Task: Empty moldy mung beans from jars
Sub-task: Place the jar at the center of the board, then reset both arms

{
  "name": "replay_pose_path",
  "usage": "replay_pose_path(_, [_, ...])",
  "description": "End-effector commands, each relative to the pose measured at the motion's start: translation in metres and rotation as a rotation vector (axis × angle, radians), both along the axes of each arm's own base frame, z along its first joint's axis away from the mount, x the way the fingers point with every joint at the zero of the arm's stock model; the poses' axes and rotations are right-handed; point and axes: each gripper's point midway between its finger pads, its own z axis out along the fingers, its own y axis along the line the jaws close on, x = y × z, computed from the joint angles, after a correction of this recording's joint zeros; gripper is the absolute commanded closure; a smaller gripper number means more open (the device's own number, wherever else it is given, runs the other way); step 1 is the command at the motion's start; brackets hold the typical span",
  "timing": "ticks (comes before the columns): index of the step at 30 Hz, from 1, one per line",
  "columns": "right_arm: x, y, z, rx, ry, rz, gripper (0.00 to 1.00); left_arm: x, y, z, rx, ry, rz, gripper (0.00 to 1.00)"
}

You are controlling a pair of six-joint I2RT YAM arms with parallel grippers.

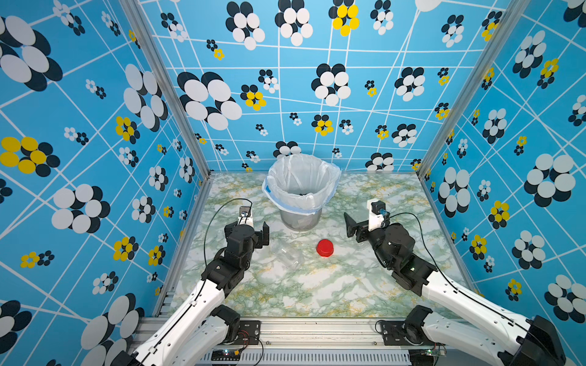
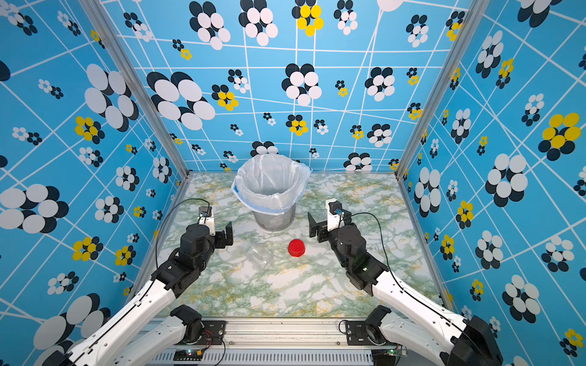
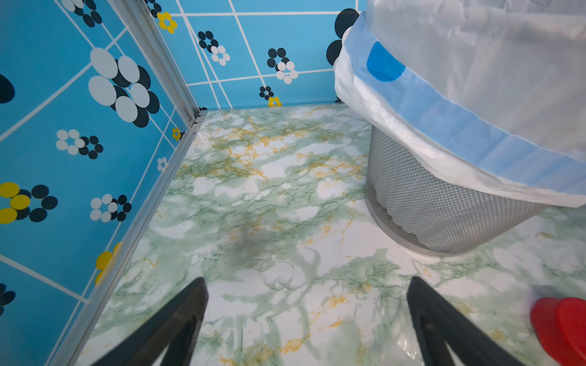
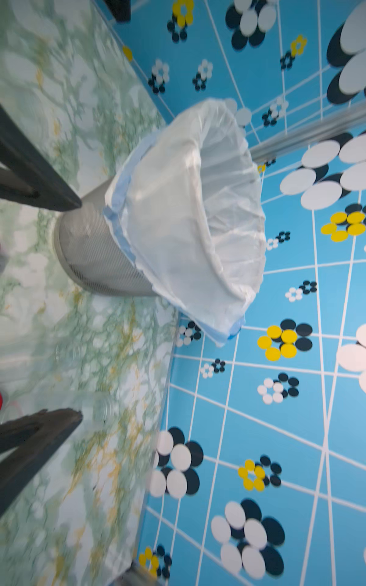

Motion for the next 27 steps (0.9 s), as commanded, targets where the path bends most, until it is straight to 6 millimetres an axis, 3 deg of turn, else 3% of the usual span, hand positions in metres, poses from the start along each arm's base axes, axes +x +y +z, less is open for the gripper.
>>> replay_pose_path(1, [0.002, -0.043, -0.031, -0.131, 0.048, -0.146, 0.01, 0.015, 0.002, 0.010, 0.051, -0.080, -0.009, 0.01])
replay_pose_path(8, [0.020, -0.148, -0.083, -0.067, 0.117, -0.479, 0.01, 0.021, 0.036, -0.015, 0.047, -0.226, 0.106, 0.01])
replay_pose_path(12, [0.033, -0.196, -0.114, 0.045, 0.206, -0.583, 0.01, 0.020, 0.037, -0.037, 0.047, -0.209, 0.084, 0.01])
replay_pose_path(19, [0.050, -0.200, -0.149, -0.005, 0.283, -0.572, 0.01, 0.018, 0.043, -0.061, 0.075, -0.203, 0.094, 0.01])
replay_pose_path(27, [0.066, -0.206, -0.149, -0.010, 0.267, -0.595, 0.01, 0.028, 0.057, -0.073, 0.039, -0.210, 0.121, 0.01])
